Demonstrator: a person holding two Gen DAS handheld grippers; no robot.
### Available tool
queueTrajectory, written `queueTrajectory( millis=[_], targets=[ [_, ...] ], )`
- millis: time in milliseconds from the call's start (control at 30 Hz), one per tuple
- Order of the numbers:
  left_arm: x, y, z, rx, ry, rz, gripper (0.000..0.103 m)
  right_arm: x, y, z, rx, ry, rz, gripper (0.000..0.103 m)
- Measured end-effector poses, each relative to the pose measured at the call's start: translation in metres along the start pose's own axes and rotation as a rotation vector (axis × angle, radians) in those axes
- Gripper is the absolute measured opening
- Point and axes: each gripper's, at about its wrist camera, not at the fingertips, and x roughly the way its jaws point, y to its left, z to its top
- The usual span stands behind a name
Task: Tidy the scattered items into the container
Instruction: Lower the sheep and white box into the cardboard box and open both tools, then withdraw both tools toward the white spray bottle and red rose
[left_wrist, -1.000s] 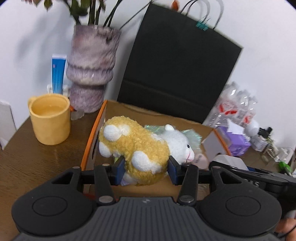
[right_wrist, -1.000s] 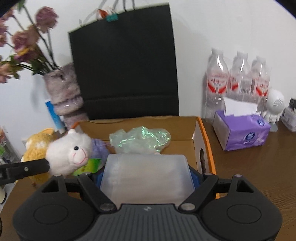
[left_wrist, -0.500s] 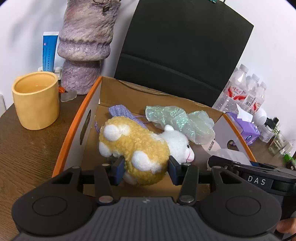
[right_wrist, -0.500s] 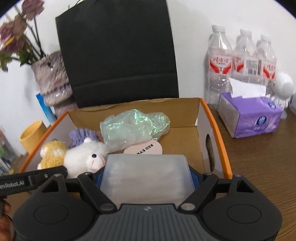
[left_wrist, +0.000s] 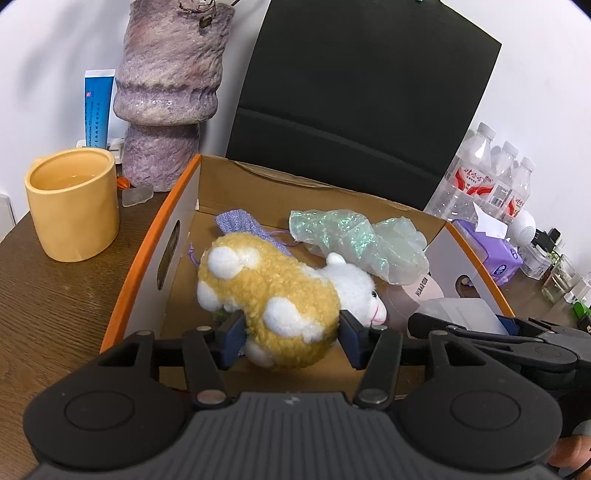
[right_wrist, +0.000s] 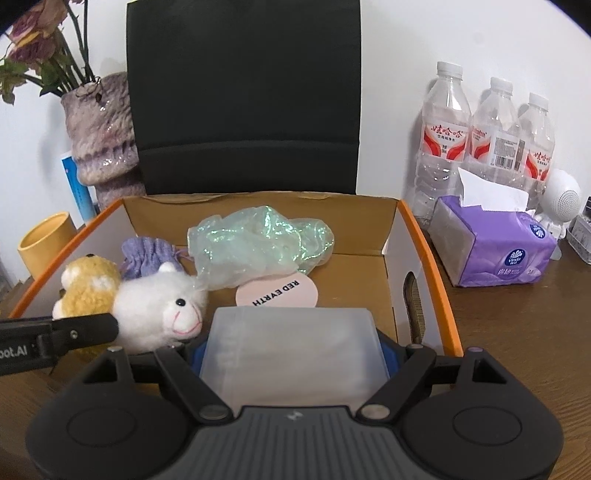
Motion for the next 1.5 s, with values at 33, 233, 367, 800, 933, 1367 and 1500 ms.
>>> queueTrajectory(
  millis=[33, 233, 367, 800, 933, 1367, 1500],
  targets=[
    [0.0, 0.0, 0.0, 0.001, 0.0, 0.001, 0.055, 0.0, 0.0, 0.0, -0.001, 0.0, -0.001, 0.082],
    [0.0, -0.001, 0.0, 0.005, -0.003, 0.006, 0.059, 0.001, 0.001, -0.001, -0.008, 0.004, -0.005, 0.082],
    [-0.002, -0.002, -0.001, 0.006, -0.009, 0.009, 0.063, 0.001, -0.002, 0.0, 0.012, 0.0, -0.003, 0.082],
    [-0.018, -0.006, 0.001, 0.01, -0.077, 0.044, 0.098, -0.005, -0.005, 0.003, 0.041, -0.019, 0.019, 0.094],
    [-0.024, -0.008, 0.001, 0.014, -0.103, 0.054, 0.102, -0.012, -0.004, 0.005, 0.042, -0.037, 0.027, 0.103],
    [-0.072, -0.009, -0.007, -0.004, -0.193, 0.038, 0.103, -0.061, 0.001, 0.013, 0.043, -0.144, 0.057, 0.103],
    [-0.087, -0.01, -0.017, -0.003, -0.195, 0.027, 0.103, -0.085, 0.002, 0.009, 0.034, -0.183, 0.064, 0.103]
  ],
)
